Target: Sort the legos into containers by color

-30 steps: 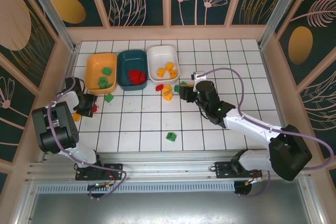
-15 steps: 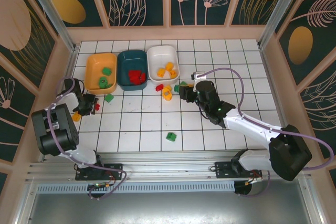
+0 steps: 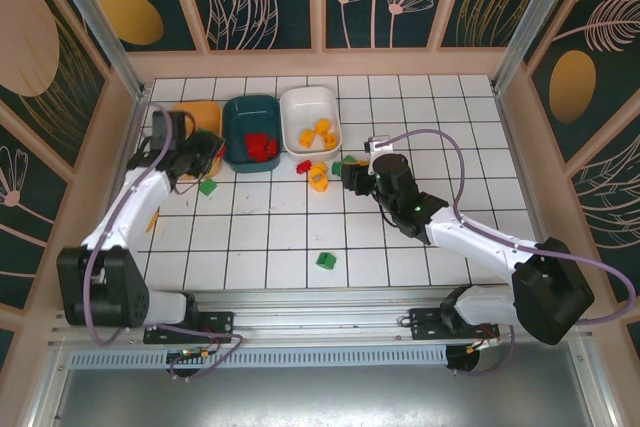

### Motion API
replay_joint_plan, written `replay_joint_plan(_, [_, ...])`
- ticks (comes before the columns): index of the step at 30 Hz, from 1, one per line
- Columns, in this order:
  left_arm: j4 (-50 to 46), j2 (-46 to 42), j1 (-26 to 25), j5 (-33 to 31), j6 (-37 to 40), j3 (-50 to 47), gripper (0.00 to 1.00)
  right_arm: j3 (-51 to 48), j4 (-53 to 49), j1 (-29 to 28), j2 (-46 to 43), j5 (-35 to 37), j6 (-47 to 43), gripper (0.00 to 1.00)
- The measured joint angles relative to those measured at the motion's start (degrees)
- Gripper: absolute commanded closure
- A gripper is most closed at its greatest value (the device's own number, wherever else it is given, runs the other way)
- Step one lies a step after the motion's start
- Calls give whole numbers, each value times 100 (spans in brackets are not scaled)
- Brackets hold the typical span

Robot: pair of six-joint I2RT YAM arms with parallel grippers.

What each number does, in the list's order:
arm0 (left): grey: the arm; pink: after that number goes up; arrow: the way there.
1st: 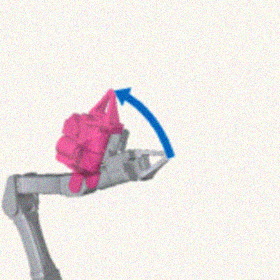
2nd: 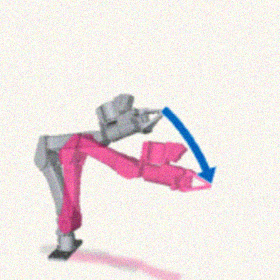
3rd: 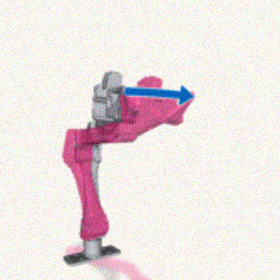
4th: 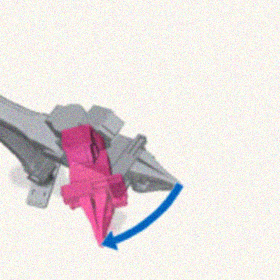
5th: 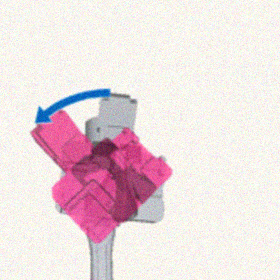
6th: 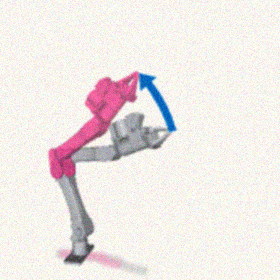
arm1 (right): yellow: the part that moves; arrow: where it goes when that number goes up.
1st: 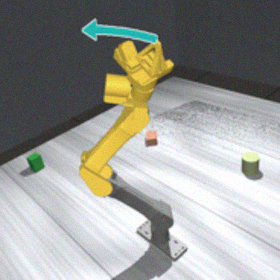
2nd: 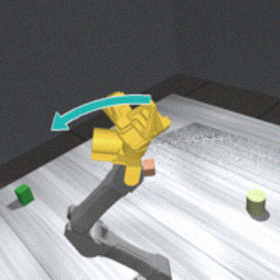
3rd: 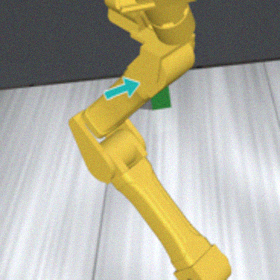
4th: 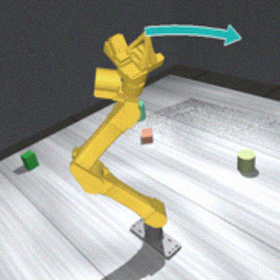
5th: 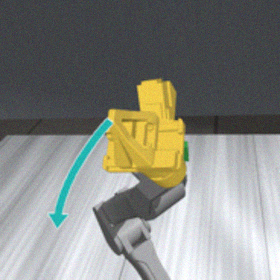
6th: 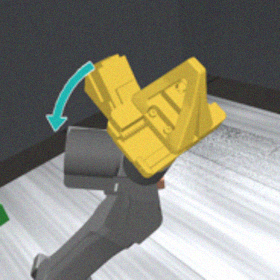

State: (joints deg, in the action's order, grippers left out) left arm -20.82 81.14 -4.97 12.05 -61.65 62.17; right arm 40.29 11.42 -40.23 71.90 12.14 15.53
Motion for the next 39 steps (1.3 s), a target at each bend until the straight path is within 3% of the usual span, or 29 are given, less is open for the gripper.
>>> replay_joint_plan(4, [358,892,-514,-350,332,643,73,0,0,0,0,2,0,38])
replay_joint_plan(12, [540,2933,-793,-424,885,2094,68,0,0,0,0,4,0,38])
replay_joint_plan(18, [487,3298,-833,-522,1102,2321,37,-7,0,0,-13,7,0,38])
replay_joint_plan(20, [459,3272,-833,-551,1180,2363,25,-28,2,0,-42,4,0,38])
replay_joint_plan(23, [435,3056,-833,-649,1261,2291,21,-50,2,0,-76,4,0,38])
replay_joint_plan(28, [468,1709,-833,-1071,1296,1303,26,-63,7,0,-177,4,0,38])
replay_joint_plan(33, [291,46,-833,-1915,1095,13,33,-63,15,0,-179,2,0,38])
replay_joint_plan(39, [-166,-280,-831,-2833,1506,-997,40,-63,26,0,-179,2,2,38])
